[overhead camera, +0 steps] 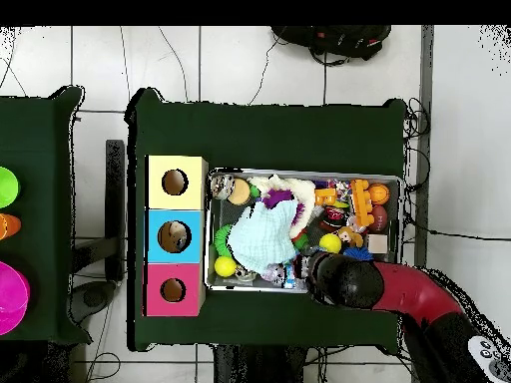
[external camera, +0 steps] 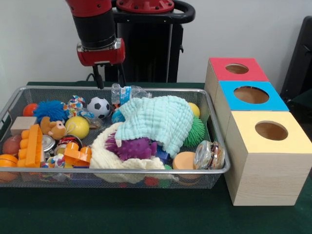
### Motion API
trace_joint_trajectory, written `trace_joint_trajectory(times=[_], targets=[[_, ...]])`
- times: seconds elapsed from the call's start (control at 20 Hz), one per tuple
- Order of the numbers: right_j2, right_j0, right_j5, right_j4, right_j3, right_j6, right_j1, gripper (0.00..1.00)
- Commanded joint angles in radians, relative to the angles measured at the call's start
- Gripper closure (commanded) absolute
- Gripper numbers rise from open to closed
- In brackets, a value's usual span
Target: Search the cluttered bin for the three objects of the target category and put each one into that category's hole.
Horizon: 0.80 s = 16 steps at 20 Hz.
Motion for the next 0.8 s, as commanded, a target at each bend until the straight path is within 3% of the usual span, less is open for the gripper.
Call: trace_joint_trajectory(times=[0.05,0.4,0.8], targets=[[0.011,-0.007,-0.117,-0.018,0.034,0.072,0.078,0.00],[-0.003,-0.026,-0.180,-0.062,0.087,0.050,0.093,0.00],[-0.007,-0.093,-0.170,-0.146,0.105,-0.044,0.114,0.00]])
